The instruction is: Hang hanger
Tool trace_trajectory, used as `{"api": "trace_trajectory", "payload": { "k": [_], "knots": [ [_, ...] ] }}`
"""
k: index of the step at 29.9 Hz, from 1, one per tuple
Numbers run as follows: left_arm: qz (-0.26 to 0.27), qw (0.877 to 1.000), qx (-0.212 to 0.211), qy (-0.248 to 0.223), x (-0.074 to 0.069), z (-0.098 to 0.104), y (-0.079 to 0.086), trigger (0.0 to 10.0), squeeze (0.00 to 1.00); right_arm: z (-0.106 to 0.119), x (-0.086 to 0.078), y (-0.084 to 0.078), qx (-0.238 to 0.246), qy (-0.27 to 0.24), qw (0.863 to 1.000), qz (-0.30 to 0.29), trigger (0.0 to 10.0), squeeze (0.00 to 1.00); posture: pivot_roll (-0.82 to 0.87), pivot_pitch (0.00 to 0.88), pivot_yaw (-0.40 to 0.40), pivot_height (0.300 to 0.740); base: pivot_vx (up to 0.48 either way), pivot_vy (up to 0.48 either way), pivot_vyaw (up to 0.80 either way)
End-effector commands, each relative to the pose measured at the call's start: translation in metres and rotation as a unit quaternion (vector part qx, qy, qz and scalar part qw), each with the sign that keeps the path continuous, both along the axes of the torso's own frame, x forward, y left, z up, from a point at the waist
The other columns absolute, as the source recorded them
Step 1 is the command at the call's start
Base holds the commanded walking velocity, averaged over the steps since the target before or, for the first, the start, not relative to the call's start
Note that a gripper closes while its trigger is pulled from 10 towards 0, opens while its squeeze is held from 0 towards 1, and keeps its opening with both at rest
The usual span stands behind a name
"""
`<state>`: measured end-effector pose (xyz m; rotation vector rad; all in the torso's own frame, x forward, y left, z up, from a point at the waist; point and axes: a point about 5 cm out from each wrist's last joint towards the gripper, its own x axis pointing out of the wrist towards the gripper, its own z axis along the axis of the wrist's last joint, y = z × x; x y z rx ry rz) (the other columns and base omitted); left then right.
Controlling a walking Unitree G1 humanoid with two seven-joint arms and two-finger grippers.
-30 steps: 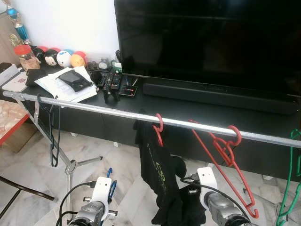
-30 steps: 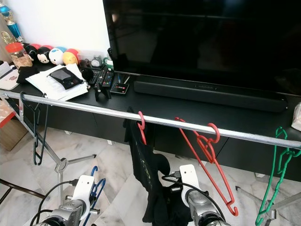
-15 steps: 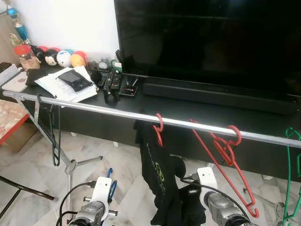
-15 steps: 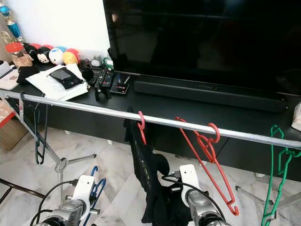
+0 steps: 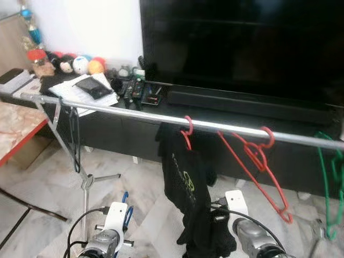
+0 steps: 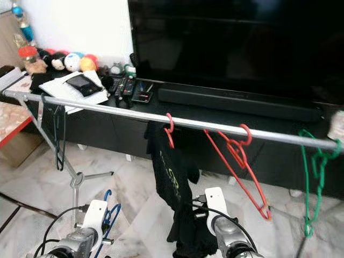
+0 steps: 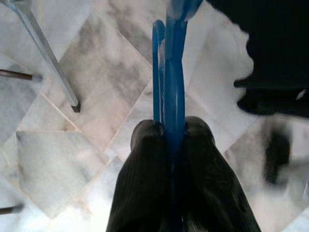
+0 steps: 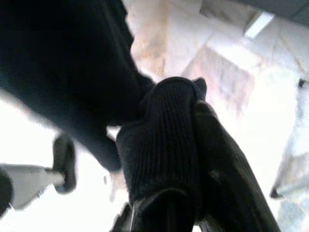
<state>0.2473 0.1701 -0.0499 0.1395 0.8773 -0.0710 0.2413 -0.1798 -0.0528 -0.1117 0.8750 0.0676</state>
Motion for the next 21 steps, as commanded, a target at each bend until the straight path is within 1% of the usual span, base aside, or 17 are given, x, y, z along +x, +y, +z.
{"api": "trace_trajectory", "payload": {
  "k": [1,21],
  "knots": [
    [-0.008,1.000,0.006,0.013,-0.0075,-0.0053,0.0001,10.0,0.00,0.0070,0.0101,0.0009,0.004,-0.016,1.000,-0.001,10.0,0.00,-0.06,0.000,0.010,0.740,-0.266,0.000,0.00],
    [-0.009,1.000,0.006,0.014,-0.0079,-0.0055,0.0006,10.0,0.00,0.0071,0.0102,0.0008,0.003,-0.017,1.000,-0.002,10.0,0.00,-0.06,0.000,0.012,0.740,-0.272,0.000,0.00]
  ]
}}
